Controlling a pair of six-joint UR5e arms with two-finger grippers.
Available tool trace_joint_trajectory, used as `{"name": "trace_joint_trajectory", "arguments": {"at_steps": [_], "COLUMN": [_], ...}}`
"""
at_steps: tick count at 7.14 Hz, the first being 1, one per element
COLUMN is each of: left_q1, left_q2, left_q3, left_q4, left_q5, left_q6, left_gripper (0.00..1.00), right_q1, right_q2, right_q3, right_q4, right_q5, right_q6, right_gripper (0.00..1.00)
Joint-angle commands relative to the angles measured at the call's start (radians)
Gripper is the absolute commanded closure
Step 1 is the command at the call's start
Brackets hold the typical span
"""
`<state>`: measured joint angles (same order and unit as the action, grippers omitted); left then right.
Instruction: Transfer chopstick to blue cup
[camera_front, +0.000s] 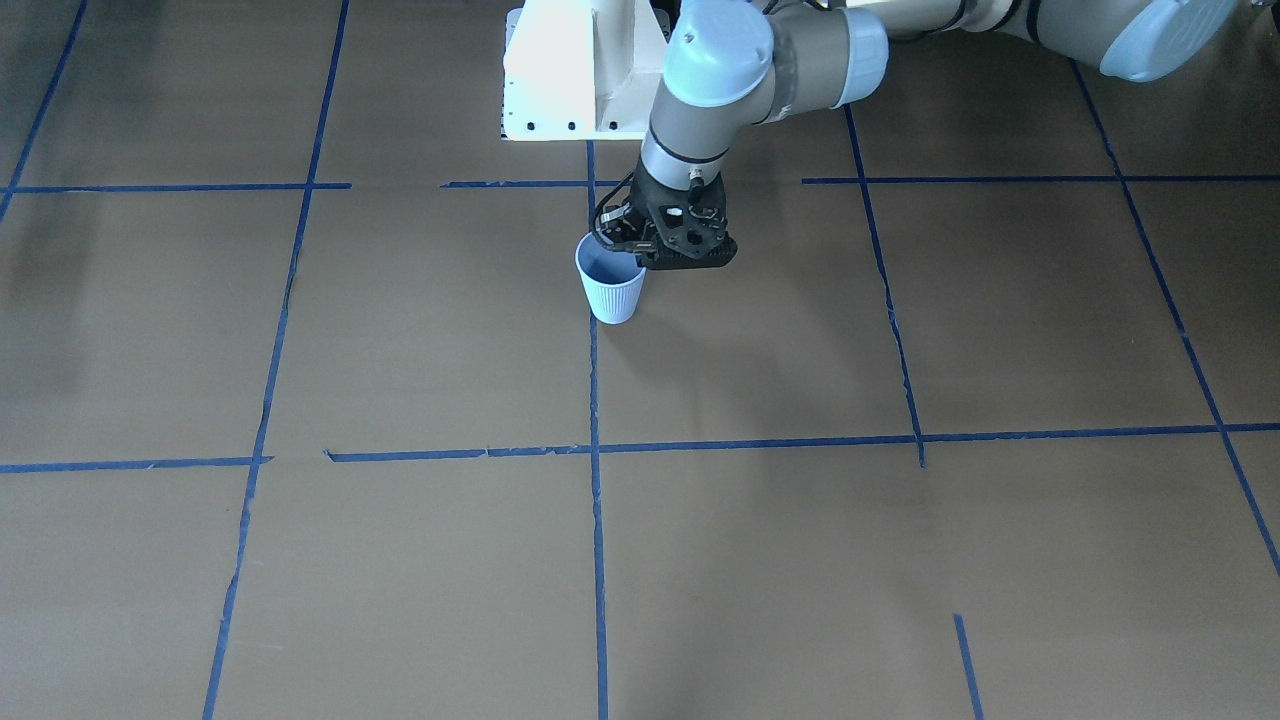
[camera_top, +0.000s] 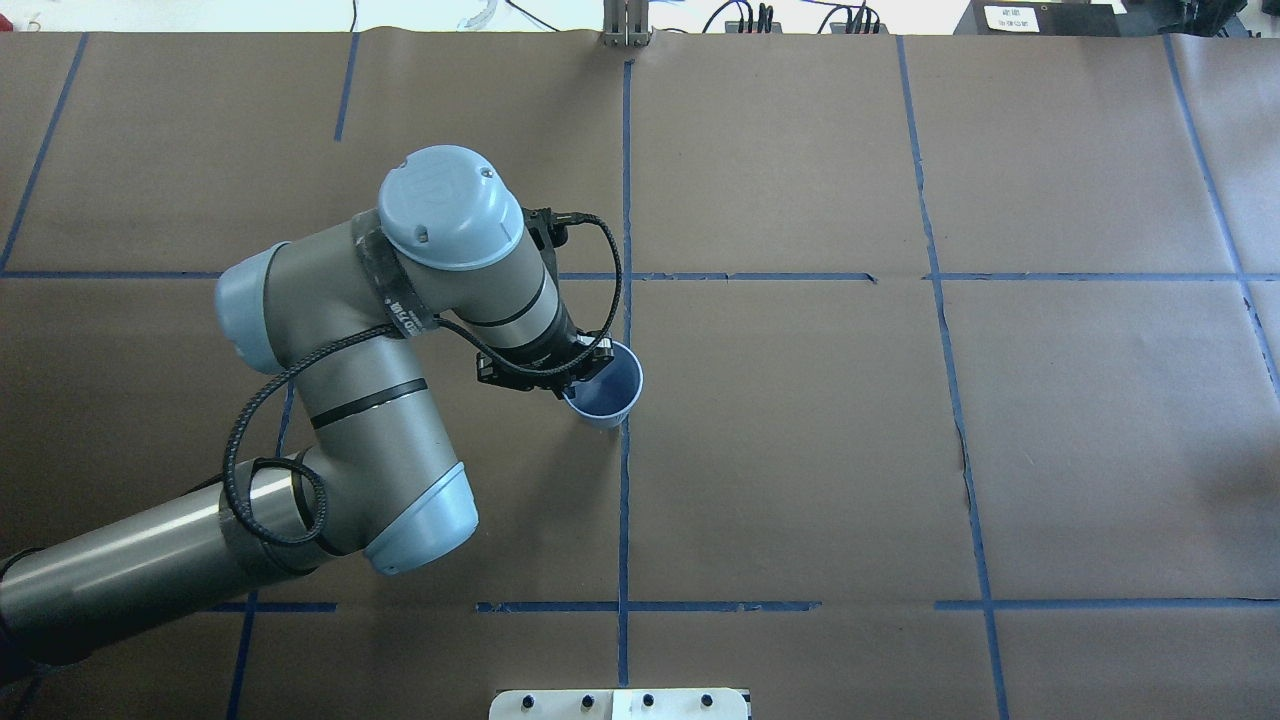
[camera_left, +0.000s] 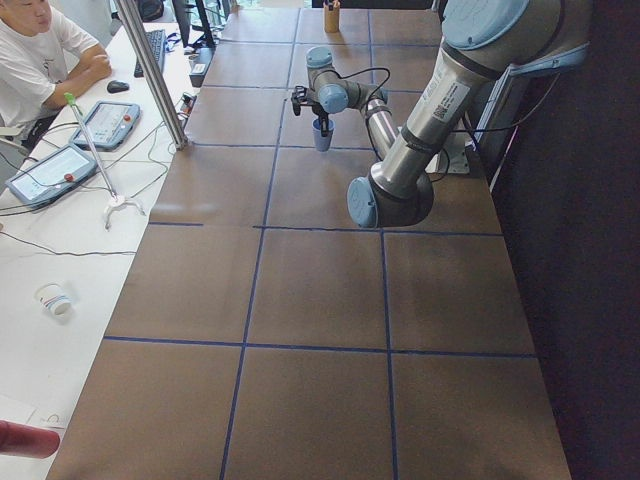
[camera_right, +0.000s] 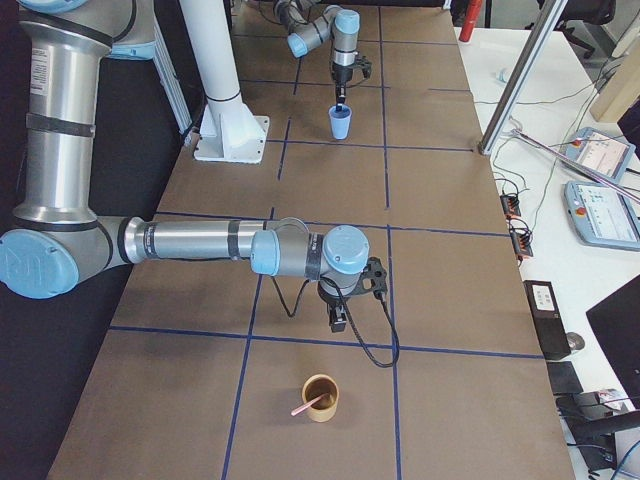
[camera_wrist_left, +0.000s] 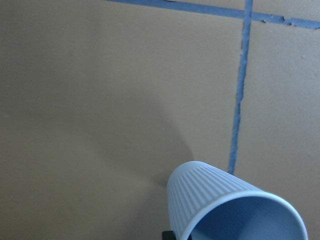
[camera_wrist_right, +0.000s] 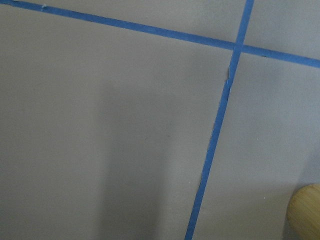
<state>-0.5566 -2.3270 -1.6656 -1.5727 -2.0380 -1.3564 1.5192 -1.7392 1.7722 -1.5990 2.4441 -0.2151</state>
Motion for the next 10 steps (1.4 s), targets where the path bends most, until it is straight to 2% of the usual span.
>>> {"name": "trace_joint_trajectory", "arguments": {"at_steps": [1, 2, 3, 4, 5, 6, 7, 9, 10], "left_q1": [0.004, 0.004, 0.004, 0.004, 0.006, 0.009, 0.003, -0.026, -0.051], "left_q2": [-0.032, -0.031, -0.031, -0.031, -0.023, -0.025, -0.008, 0.119, 0.192], "left_q3": [0.084, 0.087, 0.087, 0.084, 0.079, 0.06, -0.012, -0.219, -0.268], "left_q4": [-0.07, -0.07, -0.07, -0.07, -0.067, -0.06, -0.052, 0.022, 0.017], "left_q5": [0.001, 0.001, 0.001, 0.002, 0.081, 0.103, 0.102, 0.105, 0.107], "left_q6": [-0.05, -0.05, -0.05, -0.05, -0.065, -0.084, -0.096, -0.089, -0.064], "left_gripper": [1.0, 1.0, 0.93, 0.47, 0.08, 0.0, 0.0, 0.0, 0.0], "right_q1": [-0.019, -0.037, -0.037, -0.037, -0.037, -0.036, -0.034, -0.025, -0.014], "right_q2": [-0.051, -0.049, -0.049, -0.052, -0.065, -0.065, -0.074, -0.068, -0.066], "right_q3": [-0.008, -0.01, -0.01, -0.01, -0.008, -0.008, -0.007, -0.016, -0.019], "right_q4": [0.201, 0.202, 0.203, 0.205, 0.212, 0.202, 0.215, 0.206, 0.203], "right_q5": [-0.019, -0.031, -0.03, -0.024, -0.02, -0.008, -0.008, -0.039, -0.095], "right_q6": [0.009, 0.01, 0.013, 0.003, -0.003, -0.001, -0.003, -0.033, -0.105], "right_gripper": [0.0, 0.0, 0.0, 0.0, 0.0, 0.0, 0.0, 0.01, 0.01]}}
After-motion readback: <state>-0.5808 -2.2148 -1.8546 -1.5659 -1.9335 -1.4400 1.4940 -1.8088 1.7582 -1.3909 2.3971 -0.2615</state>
